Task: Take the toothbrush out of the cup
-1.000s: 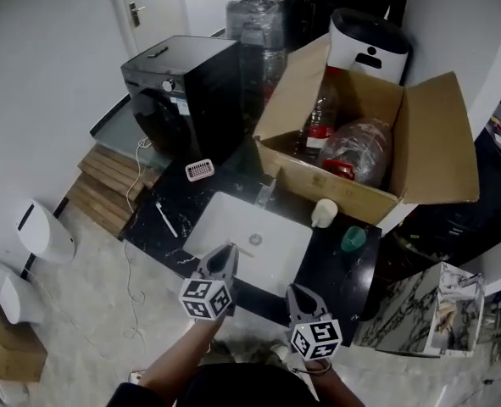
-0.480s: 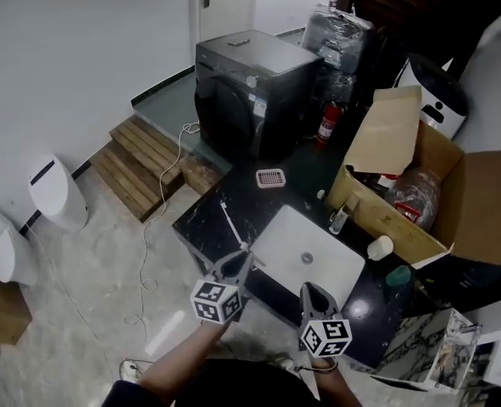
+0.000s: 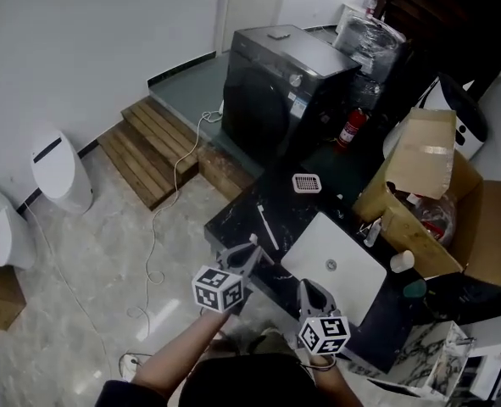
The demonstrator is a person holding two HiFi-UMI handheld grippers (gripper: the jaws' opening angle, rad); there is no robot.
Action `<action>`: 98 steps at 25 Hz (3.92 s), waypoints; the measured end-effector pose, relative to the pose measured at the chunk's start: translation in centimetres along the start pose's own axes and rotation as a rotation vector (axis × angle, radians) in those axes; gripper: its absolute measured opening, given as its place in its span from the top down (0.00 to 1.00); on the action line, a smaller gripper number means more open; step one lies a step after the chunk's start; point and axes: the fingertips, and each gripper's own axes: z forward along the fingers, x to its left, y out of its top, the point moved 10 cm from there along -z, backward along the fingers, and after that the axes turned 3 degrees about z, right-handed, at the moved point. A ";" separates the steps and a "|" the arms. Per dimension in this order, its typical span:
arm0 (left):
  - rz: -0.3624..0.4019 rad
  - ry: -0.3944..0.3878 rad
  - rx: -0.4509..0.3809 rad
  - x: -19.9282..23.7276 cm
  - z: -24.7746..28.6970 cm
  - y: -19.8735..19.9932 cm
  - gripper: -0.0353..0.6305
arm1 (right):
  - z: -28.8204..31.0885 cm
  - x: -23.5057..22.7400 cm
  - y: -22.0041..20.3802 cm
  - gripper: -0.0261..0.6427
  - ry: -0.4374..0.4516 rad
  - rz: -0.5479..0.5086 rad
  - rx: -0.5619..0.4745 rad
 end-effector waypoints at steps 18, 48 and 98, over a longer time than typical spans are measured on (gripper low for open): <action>-0.221 0.103 0.175 10.2 7.8 -4.6 0.88 | 13.2 -4.2 1.4 0.94 0.105 0.006 0.071; -0.402 0.385 0.380 16.4 16.7 -8.6 0.88 | 21.2 -14.7 0.1 0.94 0.023 0.138 0.149; 0.286 -0.190 0.034 -21.8 1.1 -3.7 0.91 | -24.7 -13.6 -2.0 0.94 -0.436 0.065 -0.139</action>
